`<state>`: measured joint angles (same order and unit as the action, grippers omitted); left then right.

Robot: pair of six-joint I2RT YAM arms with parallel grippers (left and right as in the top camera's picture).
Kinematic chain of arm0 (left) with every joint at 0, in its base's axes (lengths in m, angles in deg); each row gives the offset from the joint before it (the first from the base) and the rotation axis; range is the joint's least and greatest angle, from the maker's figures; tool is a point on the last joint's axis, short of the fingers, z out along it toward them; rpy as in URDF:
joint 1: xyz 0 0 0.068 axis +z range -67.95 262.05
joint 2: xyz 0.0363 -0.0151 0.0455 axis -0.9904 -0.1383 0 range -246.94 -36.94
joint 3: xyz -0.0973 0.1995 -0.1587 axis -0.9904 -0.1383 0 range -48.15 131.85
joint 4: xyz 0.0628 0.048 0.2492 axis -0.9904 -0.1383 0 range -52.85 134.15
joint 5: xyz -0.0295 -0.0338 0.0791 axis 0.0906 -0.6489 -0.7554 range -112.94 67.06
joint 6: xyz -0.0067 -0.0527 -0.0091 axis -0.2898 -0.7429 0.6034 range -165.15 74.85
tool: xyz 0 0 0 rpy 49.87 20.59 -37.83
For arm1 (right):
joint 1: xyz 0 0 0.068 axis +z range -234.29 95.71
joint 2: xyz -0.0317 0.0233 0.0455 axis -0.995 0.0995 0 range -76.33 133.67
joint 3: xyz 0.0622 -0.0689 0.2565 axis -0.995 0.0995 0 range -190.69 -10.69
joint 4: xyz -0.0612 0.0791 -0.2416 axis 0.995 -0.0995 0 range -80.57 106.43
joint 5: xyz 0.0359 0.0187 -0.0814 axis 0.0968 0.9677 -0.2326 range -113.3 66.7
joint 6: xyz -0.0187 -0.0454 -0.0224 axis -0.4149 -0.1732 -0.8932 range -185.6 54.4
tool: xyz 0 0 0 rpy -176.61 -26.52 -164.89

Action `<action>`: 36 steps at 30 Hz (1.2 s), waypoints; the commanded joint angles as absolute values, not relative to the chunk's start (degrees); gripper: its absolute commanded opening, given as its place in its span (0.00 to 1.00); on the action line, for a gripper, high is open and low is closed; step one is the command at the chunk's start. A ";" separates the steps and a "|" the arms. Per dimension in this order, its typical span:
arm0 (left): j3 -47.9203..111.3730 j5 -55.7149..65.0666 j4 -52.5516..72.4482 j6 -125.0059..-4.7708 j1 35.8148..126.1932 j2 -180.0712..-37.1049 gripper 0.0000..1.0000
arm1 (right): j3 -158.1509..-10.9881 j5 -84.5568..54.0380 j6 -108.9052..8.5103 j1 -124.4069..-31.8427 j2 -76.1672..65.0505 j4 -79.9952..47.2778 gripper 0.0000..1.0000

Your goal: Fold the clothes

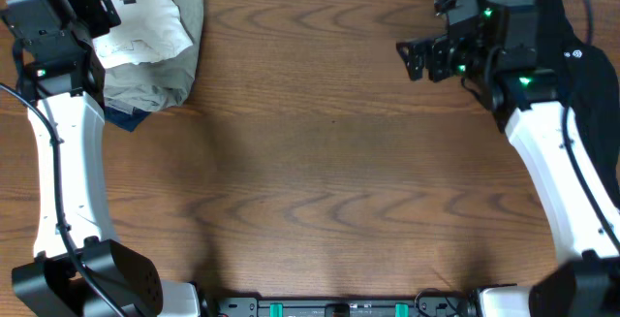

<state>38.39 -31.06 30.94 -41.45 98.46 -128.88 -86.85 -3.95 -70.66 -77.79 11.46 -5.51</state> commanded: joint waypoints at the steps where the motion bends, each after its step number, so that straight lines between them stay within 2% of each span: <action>1: 38.55 -31.54 30.85 -41.12 98.74 -128.69 0.98 | -89.50 -1.96 -68.62 -77.39 5.62 -3.65 0.99; 8: 38.55 -31.56 30.85 -41.12 98.74 -128.69 0.98 | -89.48 0.53 -66.48 -75.97 3.46 -4.26 0.99; 14: 38.55 -31.54 30.85 -41.12 98.74 -128.69 0.98 | -89.48 0.03 -66.72 -76.08 3.48 -11.71 0.99; 23: 38.55 -31.54 30.85 -41.10 98.74 -128.69 0.98 | -86.53 -1.54 -84.78 -76.43 -1.11 -14.21 0.99; 27: 38.55 -31.56 30.85 -41.10 98.74 -128.69 0.98 | -77.91 -2.42 -84.69 -78.00 -8.63 -11.58 0.99; 36: 38.55 -31.54 30.85 -41.12 98.74 -128.69 0.98 | -48.76 -5.28 -82.22 -80.69 -34.07 3.10 0.99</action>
<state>38.39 -31.08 30.90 -41.45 98.46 -128.88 -54.29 -2.68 -82.74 -79.88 -29.20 1.62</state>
